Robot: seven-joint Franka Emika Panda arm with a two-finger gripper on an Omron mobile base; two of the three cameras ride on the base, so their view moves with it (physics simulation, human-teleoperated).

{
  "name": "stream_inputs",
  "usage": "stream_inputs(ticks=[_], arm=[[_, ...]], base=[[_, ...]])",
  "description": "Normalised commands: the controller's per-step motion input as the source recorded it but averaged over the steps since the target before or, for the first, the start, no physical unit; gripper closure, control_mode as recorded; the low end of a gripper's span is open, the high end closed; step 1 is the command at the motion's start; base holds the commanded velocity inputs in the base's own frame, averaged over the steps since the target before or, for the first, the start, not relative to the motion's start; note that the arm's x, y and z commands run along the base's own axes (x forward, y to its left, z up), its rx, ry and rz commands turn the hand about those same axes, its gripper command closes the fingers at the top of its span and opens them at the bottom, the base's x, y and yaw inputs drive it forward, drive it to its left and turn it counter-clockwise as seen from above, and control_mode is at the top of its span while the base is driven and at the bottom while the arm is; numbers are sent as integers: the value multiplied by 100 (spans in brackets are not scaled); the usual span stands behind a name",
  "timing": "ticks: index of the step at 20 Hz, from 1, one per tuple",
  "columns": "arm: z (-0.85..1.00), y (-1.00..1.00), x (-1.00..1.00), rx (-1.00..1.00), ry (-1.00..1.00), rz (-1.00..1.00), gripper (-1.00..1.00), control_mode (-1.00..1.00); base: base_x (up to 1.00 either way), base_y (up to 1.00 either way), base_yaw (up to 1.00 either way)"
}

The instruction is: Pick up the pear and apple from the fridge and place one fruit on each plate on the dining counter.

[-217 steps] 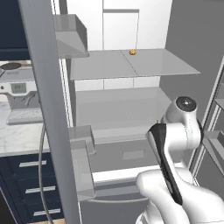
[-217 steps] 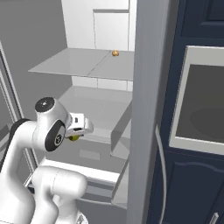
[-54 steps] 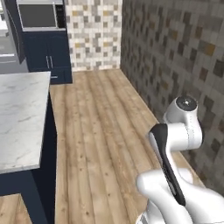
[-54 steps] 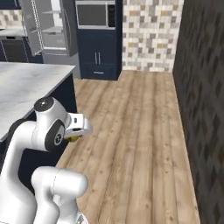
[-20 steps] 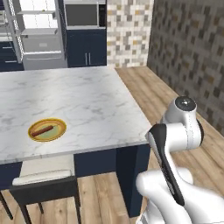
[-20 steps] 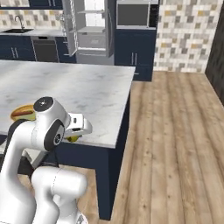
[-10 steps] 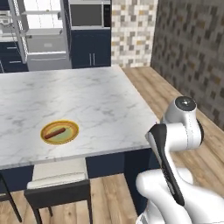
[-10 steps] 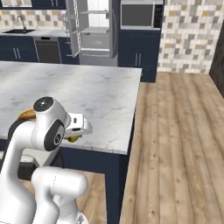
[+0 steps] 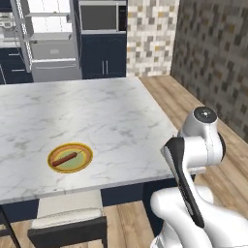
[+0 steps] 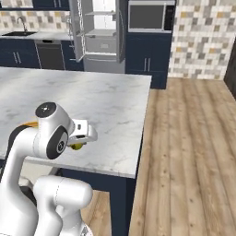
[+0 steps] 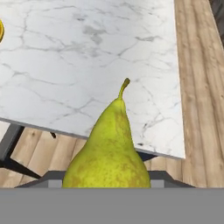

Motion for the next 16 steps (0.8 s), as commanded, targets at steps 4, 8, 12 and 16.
stream_inputs(ticks=[4, 8, 12, 16], arm=[[0, 0, 0, 0, 0, 0, 100, 100], [0, 0, 0, 0, 0, 0, 100, 100], [0, 0, 0, 0, 0, 0, 100, 100], [0, 13, 15, 0, 2, 7, 100, -100]], base=[[9, 30, 12], [32, 26, 13], [27, 22, 13], [7, 10, 6]])
